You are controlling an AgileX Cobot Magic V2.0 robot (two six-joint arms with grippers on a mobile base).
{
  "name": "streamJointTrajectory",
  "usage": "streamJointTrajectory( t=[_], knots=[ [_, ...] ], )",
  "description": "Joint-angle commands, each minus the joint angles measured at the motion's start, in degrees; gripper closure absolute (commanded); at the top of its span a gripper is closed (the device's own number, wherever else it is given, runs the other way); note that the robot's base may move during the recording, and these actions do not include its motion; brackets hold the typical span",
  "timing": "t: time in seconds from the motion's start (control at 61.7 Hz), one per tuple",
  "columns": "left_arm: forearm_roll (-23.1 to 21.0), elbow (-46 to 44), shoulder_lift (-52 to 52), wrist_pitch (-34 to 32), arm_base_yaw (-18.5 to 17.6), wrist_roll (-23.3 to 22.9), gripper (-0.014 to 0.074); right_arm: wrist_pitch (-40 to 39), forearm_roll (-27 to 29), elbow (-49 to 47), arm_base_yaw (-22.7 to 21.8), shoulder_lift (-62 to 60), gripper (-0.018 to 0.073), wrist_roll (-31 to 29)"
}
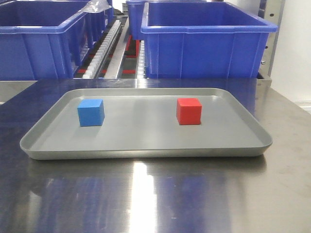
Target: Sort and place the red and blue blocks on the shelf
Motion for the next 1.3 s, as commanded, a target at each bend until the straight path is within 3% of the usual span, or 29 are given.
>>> streamJointTrajectory(
  t=[0.0,0.535,0.794,1.086,1.28],
  knots=[
    [-0.1,1.4,-1.1,-4.7,0.0,-0.5,0.0472,-5.2,0.2,-1.2,-0.3,-1.1,0.0504,-0.1],
    [-0.1,1.4,-1.1,-4.7,0.0,-0.5,0.0472,-3.9,0.3,-3.5,-0.3,-1.1,0.0504,-0.1],
    [-0.1,1.4,-1.1,-4.7,0.0,-0.5,0.0472,11.8,0.3,-13.9,-0.2,3.4,0.0504,-0.1],
    [-0.1,1.4,-1.1,-4.7,0.0,-0.5,0.0472,19.3,0.7,-25.8,-0.1,19.4,0.0504,-0.1],
    [-0.1,1.4,-1.1,-4.7,0.0,-0.5,0.0472,27.8,6.7,-32.5,0.0,30.9,0.0504,-0.1]
  ],
)
